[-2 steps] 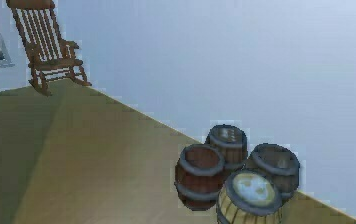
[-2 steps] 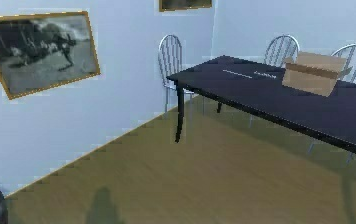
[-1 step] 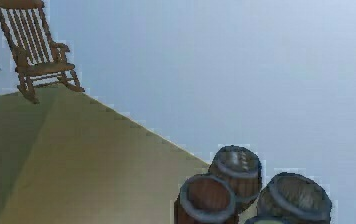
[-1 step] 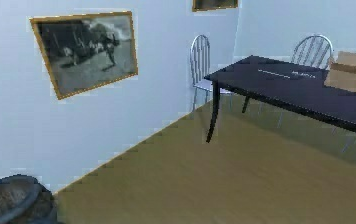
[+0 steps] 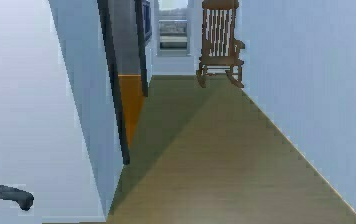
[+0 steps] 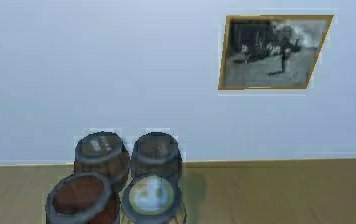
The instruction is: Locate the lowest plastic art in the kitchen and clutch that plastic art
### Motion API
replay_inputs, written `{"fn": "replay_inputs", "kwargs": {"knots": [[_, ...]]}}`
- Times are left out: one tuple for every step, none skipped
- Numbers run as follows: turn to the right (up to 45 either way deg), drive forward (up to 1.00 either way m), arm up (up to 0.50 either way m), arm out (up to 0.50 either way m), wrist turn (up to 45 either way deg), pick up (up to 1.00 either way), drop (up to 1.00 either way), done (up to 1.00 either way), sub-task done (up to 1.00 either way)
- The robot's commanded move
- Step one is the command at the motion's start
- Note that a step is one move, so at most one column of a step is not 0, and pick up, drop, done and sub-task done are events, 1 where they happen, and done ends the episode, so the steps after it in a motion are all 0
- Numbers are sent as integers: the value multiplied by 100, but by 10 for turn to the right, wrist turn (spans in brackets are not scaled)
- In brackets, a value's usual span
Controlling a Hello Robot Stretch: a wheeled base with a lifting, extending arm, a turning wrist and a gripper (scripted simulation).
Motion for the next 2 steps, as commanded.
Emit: {"fn": "replay_inputs", "kwargs": {"knots": [[0,100,0,0,0,0,0,0,0],[0,100,0,0,0,0,0,0,0]]}}
